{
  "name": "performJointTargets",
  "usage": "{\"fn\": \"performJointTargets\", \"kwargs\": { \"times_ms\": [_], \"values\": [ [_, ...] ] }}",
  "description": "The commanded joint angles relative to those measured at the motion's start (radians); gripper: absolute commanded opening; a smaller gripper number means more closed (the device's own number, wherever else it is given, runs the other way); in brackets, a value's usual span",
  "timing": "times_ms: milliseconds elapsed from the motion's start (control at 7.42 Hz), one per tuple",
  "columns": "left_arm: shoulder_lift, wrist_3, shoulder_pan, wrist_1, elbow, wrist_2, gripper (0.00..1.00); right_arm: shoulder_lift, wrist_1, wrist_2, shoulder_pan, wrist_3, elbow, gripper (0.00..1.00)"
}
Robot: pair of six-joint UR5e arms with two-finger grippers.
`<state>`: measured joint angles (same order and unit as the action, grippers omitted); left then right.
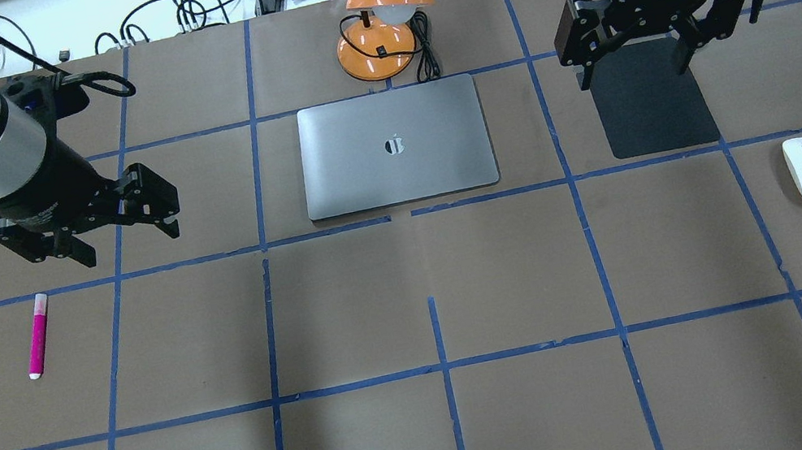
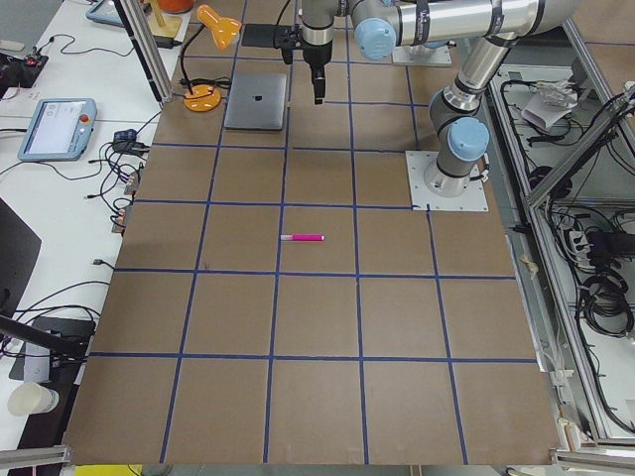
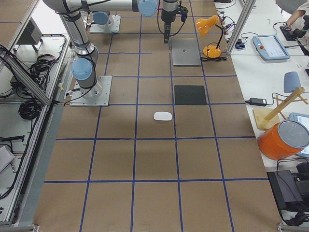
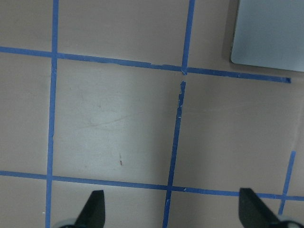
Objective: Place pen and mouse around notebook
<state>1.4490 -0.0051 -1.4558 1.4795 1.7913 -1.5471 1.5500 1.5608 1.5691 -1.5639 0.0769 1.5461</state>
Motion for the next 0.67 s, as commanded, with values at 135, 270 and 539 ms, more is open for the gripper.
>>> {"fn": "performJointTargets", "kwargs": {
  "times_ms": [135, 270, 539],
  "values": [
    [0.005, 0.014, 0.021, -0.008, -0.001, 0.002, 1.00, -0.005, 0.022, 0.002, 0.030, 0.000, -0.011, 1.00],
    [0.005, 0.020, 0.047, -0.008, -0.006, -0.002, 1.00, -0.001, 0.021, 0.005, 0.030, 0.000, -0.011, 1.00],
    [0.030, 0.049, 0.124, -0.010, -0.001, -0.001, 1.00, -0.004, -0.013, 0.015, 0.042, -0.003, 0.009, 1.00]
  ]
}}
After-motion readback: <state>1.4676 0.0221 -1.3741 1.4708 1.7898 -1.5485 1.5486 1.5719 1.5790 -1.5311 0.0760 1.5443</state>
